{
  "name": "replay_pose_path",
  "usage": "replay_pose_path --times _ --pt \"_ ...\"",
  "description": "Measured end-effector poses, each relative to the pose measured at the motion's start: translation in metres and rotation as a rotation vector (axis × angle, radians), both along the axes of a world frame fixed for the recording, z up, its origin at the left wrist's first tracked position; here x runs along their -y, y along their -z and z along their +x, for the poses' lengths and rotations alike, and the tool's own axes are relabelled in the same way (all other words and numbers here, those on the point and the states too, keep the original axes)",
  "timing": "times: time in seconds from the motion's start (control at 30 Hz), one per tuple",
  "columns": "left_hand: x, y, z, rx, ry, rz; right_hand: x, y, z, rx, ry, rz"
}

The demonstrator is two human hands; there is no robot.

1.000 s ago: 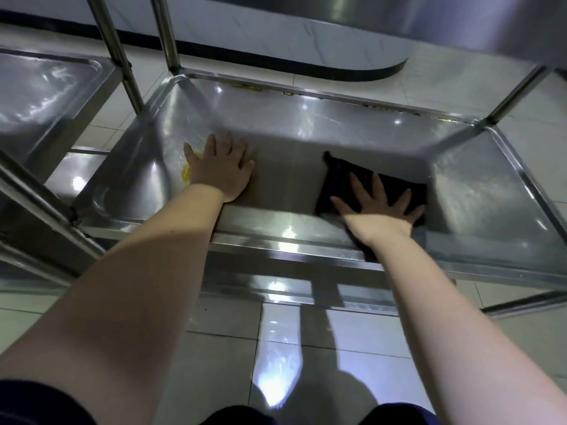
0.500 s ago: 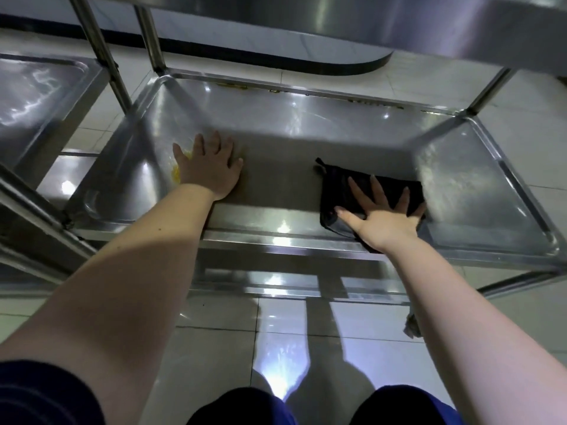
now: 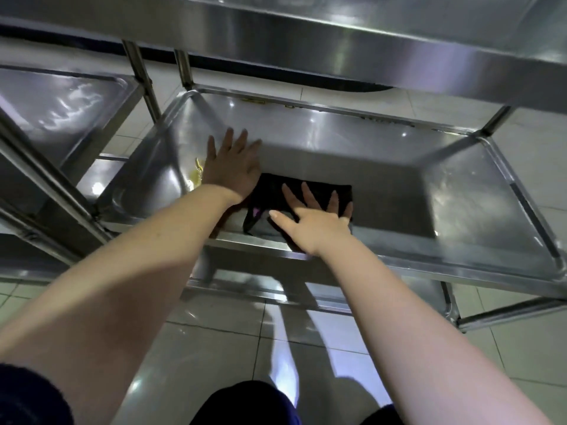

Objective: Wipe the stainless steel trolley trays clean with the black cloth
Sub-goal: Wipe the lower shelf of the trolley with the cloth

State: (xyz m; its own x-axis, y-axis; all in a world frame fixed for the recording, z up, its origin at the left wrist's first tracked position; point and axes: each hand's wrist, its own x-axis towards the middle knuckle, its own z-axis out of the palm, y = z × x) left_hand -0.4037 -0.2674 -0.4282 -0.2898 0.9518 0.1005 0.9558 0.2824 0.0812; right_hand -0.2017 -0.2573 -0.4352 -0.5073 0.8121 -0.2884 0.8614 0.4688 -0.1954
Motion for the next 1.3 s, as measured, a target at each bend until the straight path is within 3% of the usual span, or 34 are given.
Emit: replay_pose_path --times 0.1,0.2,0.3,0.5,0.8,1.03,1.17,1.3 --pt "0.001 -0.007 0.056 0.141 0.053 0.004 -0.026 -0.009 0.04 -0.18 0.141 0.087" --pt "0.003 -0.002 0.124 0.197 0.163 -0.026 -0.042 0.0 0.077 -0.244 0.327 0.093" --pt "0.005 0.016 0.157 0.193 0.03 -0.18 -0.04 0.014 0.087 -0.259 0.319 0.09" --pt "-0.014 0.032 0.118 0.1 -0.058 -0.209 -0.043 0.027 0.086 -0.018 0.188 0.142" --pt "-0.077 0.024 0.056 0.108 -0.051 -0.229 -0.047 0.034 0.085 0.022 0.154 0.163" --pt "-0.005 0.026 0.052 0.067 0.0 -0.278 -0.044 0.027 0.087 0.023 0.159 0.116" --pt "0.048 0.03 0.035 0.143 -0.055 -0.255 -0.044 0.022 0.08 0.068 0.214 0.093" --pt "0.053 0.033 0.038 0.122 -0.094 -0.225 -0.062 0.012 0.015 -0.037 0.115 0.293"
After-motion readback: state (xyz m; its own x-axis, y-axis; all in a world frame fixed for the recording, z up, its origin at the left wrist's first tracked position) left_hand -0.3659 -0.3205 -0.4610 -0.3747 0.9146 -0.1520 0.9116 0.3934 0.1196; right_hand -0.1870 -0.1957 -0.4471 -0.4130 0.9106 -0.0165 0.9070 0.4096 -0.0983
